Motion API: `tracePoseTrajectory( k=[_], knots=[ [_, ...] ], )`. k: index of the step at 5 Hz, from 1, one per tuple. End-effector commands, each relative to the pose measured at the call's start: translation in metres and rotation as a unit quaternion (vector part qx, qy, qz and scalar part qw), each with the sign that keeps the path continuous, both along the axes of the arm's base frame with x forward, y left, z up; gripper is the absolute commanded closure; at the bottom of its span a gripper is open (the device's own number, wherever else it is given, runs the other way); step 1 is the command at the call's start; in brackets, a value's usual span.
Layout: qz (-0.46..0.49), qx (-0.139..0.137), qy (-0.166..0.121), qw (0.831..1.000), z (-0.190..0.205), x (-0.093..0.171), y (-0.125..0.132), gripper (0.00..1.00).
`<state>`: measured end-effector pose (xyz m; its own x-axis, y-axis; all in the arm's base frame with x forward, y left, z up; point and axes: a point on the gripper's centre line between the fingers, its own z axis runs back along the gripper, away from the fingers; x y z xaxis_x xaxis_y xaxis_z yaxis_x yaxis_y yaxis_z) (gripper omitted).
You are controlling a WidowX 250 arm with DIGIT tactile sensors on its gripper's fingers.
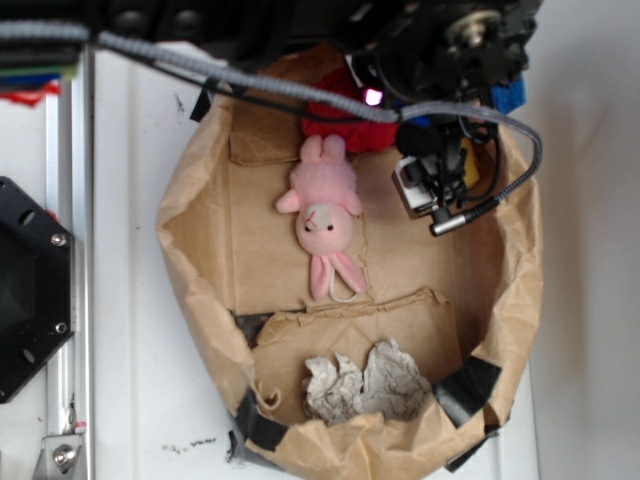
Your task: Grab the red paper.
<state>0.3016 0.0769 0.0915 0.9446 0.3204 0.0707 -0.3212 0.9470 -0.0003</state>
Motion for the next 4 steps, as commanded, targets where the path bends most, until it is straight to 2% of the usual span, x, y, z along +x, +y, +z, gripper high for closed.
tracePoseTrajectory(
  k=[1, 3, 4],
  knots=[
    [-0.068, 0.000, 0.004, 0.998, 0.011, 0.005, 0.031, 0.00],
    [-0.069, 0.015, 0.004, 0.998, 0.000, 0.006, 0.034, 0.00],
    [-0.045, 0.013, 0.001, 0.999, -0.003, 0.010, 0.038, 0.00]
  ],
)
